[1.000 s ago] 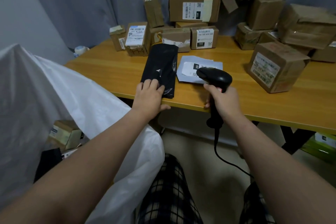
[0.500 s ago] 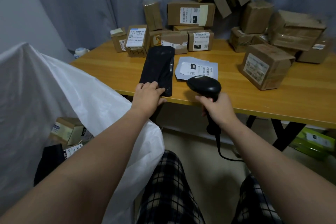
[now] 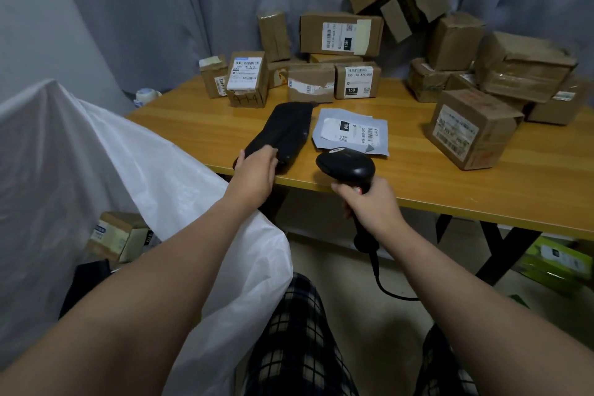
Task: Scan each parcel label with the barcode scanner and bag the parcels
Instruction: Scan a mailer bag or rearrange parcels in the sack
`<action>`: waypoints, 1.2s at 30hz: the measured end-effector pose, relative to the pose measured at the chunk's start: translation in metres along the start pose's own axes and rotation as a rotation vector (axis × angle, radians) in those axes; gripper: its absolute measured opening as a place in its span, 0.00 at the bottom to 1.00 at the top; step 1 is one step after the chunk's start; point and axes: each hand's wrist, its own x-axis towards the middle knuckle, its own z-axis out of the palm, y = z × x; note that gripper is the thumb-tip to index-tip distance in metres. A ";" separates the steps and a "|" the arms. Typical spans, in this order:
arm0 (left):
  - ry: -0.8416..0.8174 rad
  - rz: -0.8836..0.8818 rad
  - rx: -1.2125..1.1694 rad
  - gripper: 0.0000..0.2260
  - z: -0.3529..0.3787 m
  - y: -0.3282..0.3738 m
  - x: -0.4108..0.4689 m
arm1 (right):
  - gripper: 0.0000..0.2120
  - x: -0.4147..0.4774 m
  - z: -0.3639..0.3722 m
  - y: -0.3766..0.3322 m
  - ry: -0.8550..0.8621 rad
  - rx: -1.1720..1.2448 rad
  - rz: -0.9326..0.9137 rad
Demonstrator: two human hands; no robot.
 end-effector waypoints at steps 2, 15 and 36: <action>0.141 -0.153 -0.282 0.08 -0.008 0.008 -0.004 | 0.08 0.001 0.002 -0.002 0.008 0.047 0.009; 0.587 -0.667 -1.294 0.10 -0.011 0.037 -0.001 | 0.09 0.002 0.004 -0.025 0.123 0.418 -0.015; -0.316 -0.281 -0.867 0.14 -0.015 0.123 -0.015 | 0.17 0.002 -0.056 -0.029 0.300 0.326 -0.144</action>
